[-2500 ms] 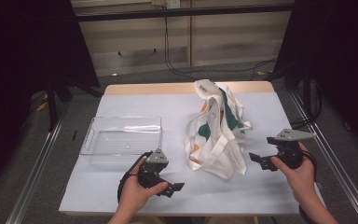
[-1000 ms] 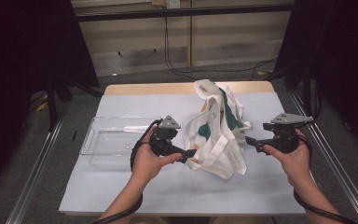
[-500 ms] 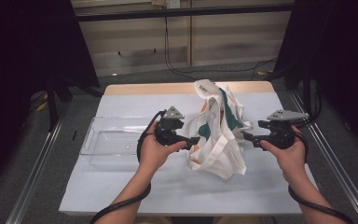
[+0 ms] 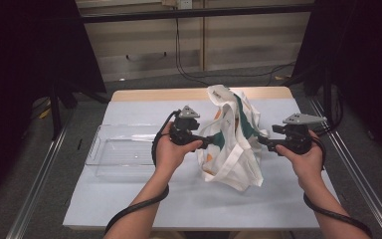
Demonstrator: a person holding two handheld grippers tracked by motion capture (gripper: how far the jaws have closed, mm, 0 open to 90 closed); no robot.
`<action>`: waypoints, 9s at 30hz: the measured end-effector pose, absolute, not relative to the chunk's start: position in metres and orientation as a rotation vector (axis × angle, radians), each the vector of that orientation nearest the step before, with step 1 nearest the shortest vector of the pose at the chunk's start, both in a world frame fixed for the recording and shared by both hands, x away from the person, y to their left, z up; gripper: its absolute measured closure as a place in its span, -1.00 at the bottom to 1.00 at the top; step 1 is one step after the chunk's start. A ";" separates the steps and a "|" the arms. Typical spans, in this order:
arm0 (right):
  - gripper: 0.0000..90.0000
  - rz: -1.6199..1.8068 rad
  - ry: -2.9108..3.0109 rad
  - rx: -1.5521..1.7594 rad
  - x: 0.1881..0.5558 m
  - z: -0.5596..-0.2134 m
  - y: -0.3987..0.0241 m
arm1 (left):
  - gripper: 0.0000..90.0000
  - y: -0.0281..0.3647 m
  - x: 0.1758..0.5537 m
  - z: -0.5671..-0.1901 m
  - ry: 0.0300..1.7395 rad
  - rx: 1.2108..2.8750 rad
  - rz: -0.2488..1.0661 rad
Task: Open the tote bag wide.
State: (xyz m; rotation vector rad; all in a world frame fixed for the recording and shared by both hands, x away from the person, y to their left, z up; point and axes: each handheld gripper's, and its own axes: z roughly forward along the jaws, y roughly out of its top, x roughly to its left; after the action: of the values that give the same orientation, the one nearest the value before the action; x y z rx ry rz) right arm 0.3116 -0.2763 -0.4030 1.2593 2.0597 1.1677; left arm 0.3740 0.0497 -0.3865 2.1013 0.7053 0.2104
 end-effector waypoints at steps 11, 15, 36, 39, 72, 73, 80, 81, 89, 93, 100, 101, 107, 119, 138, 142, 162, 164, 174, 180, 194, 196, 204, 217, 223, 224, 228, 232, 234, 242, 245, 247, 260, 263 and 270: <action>-0.07 1.187 2.033 1.262 0.318 -0.402 -0.272 | -0.12 0.039 0.385 -0.388 0.719 2.112 0.231; 0.09 1.201 2.038 1.268 0.320 -0.403 -0.269 | 0.04 0.035 0.390 -0.389 0.724 2.100 0.244; 0.92 1.283 2.045 1.345 0.321 -0.410 -0.273 | 0.93 0.030 0.404 -0.390 0.746 2.081 0.175; 0.93 1.293 2.026 1.372 0.318 -0.414 -0.278 | 0.95 0.037 0.405 -0.392 0.768 2.090 0.166; 0.91 1.250 2.013 1.578 0.304 -0.467 -0.305 | 0.95 0.047 0.406 -0.419 0.867 2.098 0.117; 0.91 1.254 2.015 1.573 0.304 -0.466 -0.305 | 0.92 0.046 0.406 -0.419 0.866 2.081 0.107; 0.91 1.257 2.021 1.562 0.306 -0.462 -0.301 | 0.51 0.043 0.408 -0.414 0.852 2.026 0.093; 0.91 1.257 2.021 1.562 0.306 -0.462 -0.301 | 0.46 0.043 0.408 -0.414 0.852 2.026 0.093; 0.90 1.256 2.028 1.562 0.307 -0.458 -0.298 | 0.22 0.033 0.413 -0.402 0.821 2.013 0.132; 0.90 1.256 2.029 1.566 0.307 -0.458 -0.299 | 0.18 0.027 0.416 -0.394 0.804 1.993 0.154; 0.91 1.261 2.027 1.566 0.307 -0.460 -0.299 | 0.80 0.019 0.417 -0.396 0.821 2.001 0.078; 0.91 1.260 2.026 1.567 0.307 -0.460 -0.300 | 0.86 0.019 0.416 -0.399 0.831 2.006 0.075; 0.91 1.257 2.019 1.576 0.306 -0.463 -0.304 | 0.95 0.027 0.412 -0.418 0.887 2.031 0.049; 0.91 1.264 2.011 1.602 0.306 -0.466 -0.305 | 0.95 0.031 0.402 -0.448 0.946 2.082 0.020; 0.32 1.246 1.956 1.558 0.319 -0.442 -0.298 | 0.95 0.032 0.402 -0.440 0.912 2.056 0.011; 0.23 1.252 1.942 1.538 0.326 -0.430 -0.295 | 0.95 0.031 0.402 -0.437 0.905 2.056 0.012; 0.80 1.330 1.877 1.495 0.344 -0.403 -0.286 | 0.95 0.033 0.403 -0.437 0.904 2.046 0.017; 0.89 1.345 1.873 1.512 0.344 -0.404 -0.288 | 0.95 0.034 0.403 -0.437 0.907 2.040 0.015; 0.97 1.332 1.874 1.593 0.339 -0.421 -0.294 | 0.95 0.037 0.402 -0.439 0.927 2.036 0.022; 0.97 1.299 1.886 1.637 0.334 -0.441 -0.302 | 0.94 0.039 0.402 -0.440 0.936 2.032 0.024; 0.97 1.231 1.903 1.701 0.327 -0.467 -0.313 | 0.95 0.041 0.403 -0.449 0.994 2.035 0.028; 0.97 1.224 1.909 1.702 0.327 -0.469 -0.313 | 0.95 0.041 0.402 -0.451 1.002 2.032 0.019; 0.97 1.224 1.907 1.699 0.328 -0.469 -0.312 | 0.95 0.043 0.403 -0.448 1.000 2.023 0.017; 0.86 1.232 1.912 1.660 0.331 -0.454 -0.308 | 0.69 0.047 0.406 -0.433 1.005 1.999 -0.001; 0.74 1.224 1.913 1.645 0.334 -0.447 -0.308 | 0.54 0.050 0.407 -0.424 1.000 2.007 -0.007; 0.73 1.226 1.914 1.644 0.334 -0.445 -0.308 | 0.50 0.051 0.407 -0.423 1.001 2.010 -0.009; 0.65 1.224 1.905 1.639 0.335 -0.439 -0.310 | 0.41 0.051 0.407 -0.420 0.997 2.010 -0.030; 0.60 1.221 1.896 1.633 0.336 -0.429 -0.313 | 0.36 0.052 0.407 -0.416 0.994 2.008 -0.039; 0.59 1.219 1.893 1.634 0.336 -0.428 -0.313 | 0.35 0.053 0.407 -0.415 0.987 2.014 -0.037; 0.53 1.190 1.895 1.620 0.339 -0.417 -0.315 | 0.28 0.057 0.408 -0.406 0.987 2.014 -0.020; 0.51 1.185 1.893 1.618 0.341 -0.414 -0.314 | 0.27 0.059 0.409 -0.404 0.996 2.007 -0.016; 0.50 1.180 1.894 1.614 0.343 -0.413 -0.314 | 0.26 0.061 0.409 -0.403 0.999 1.997 -0.008; 0.42 1.158 1.875 1.624 0.349 -0.404 -0.318 | 0.16 0.062 0.418 -0.396 1.017 1.991 0.016; 0.41 1.154 1.870 1.629 0.351 -0.403 -0.318 | 0.13 0.061 0.422 -0.394 1.022 1.995 0.029; 0.35 1.145 1.856 1.632 0.355 -0.400 -0.320 | 0.01 0.055 0.430 -0.387 1.026 1.990 0.054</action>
State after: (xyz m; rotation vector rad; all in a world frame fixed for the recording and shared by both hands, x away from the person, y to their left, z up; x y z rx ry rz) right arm 0.3552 -0.3204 -0.3997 1.6323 1.8562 1.1450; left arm 0.4295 0.0549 -0.3867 1.9904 1.0262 0.0544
